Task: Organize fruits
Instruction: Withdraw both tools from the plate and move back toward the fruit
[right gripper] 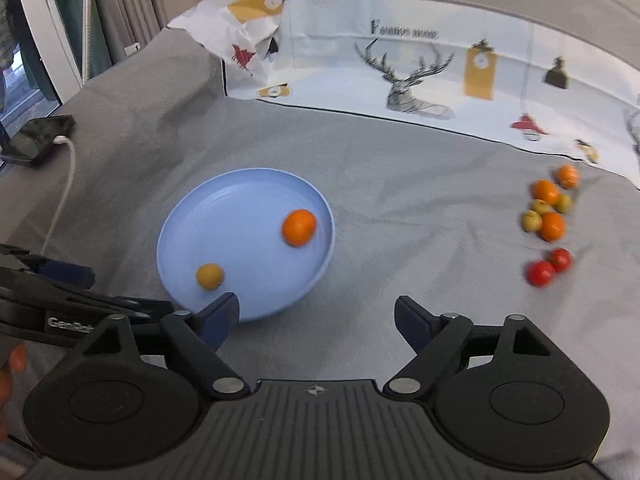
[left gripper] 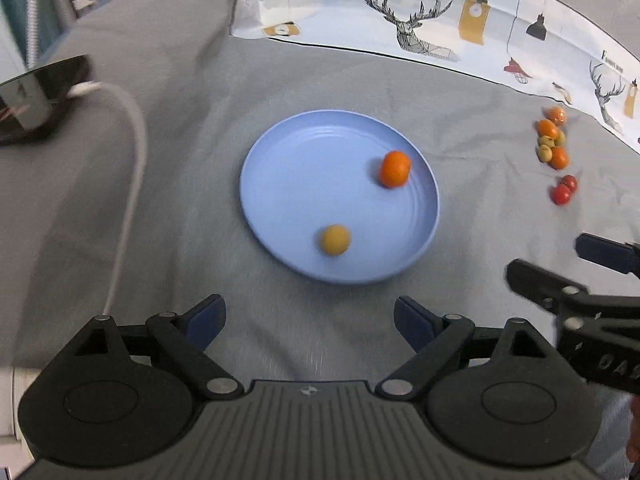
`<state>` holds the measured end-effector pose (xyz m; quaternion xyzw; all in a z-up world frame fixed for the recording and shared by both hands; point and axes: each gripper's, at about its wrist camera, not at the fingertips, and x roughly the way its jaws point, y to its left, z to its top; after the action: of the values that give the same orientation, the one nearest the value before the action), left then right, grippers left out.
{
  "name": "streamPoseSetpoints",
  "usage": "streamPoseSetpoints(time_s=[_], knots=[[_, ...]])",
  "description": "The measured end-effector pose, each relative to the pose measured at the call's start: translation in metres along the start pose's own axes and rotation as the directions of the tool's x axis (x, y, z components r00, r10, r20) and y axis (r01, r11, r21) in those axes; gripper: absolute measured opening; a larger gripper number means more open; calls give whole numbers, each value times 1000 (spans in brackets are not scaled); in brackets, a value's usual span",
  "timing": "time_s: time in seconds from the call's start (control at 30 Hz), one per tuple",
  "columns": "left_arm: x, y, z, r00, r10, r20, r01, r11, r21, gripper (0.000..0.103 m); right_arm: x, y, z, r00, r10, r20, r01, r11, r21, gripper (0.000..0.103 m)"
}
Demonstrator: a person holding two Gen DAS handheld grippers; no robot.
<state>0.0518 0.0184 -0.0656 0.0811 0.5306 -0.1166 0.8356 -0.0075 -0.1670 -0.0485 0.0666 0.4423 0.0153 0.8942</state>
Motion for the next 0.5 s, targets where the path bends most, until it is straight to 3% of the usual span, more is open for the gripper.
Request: streamPoseSetpoints(time_s=[0.23, 0.5], knots=[[-49, 5, -40, 996, 14, 88, -12, 1000, -23, 94, -67, 9, -35, 993, -25, 115, 22, 999, 26, 91], [-85, -6, -65, 987, 13, 159, -11, 1000, -13, 94, -104, 24, -61, 984, -17, 175, 18, 1000, -6, 94]])
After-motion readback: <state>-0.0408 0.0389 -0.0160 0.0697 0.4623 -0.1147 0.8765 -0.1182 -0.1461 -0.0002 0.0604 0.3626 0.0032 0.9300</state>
